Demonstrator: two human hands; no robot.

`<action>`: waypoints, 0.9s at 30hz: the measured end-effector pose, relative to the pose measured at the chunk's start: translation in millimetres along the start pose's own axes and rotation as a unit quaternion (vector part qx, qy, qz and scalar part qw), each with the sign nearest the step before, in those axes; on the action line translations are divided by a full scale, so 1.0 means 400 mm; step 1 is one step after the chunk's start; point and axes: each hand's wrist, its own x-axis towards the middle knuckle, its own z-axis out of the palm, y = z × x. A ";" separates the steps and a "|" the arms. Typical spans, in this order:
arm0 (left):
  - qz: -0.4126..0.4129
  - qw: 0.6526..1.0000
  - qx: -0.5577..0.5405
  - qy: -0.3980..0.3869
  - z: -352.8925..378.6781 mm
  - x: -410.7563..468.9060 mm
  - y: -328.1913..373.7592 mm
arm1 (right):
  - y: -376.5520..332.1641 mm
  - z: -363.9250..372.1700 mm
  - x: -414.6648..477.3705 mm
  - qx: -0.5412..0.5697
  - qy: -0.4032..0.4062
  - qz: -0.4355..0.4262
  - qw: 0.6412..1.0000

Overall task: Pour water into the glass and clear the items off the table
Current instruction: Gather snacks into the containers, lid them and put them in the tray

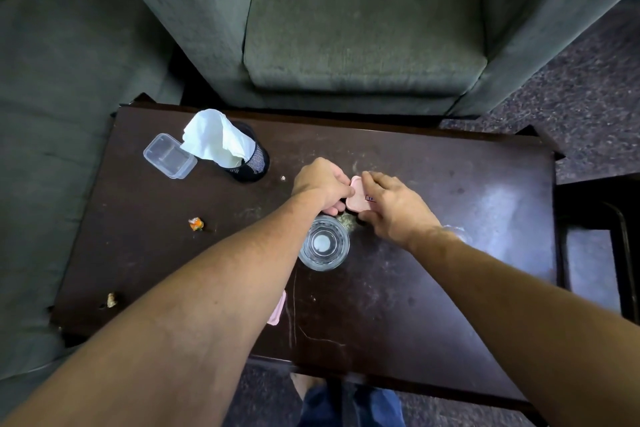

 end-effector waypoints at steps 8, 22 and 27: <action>-0.023 0.999 0.024 0.008 -0.004 -0.012 0.028 | 0.016 0.032 -0.002 -0.030 -0.016 -0.034 0.999; 0.089 0.986 0.084 0.113 -0.080 -0.054 0.000 | -0.067 -0.083 0.032 -0.041 0.098 -0.046 0.993; 0.149 0.971 0.134 0.133 -0.233 -0.147 -0.083 | -0.338 -0.109 0.042 0.011 0.212 -0.061 0.975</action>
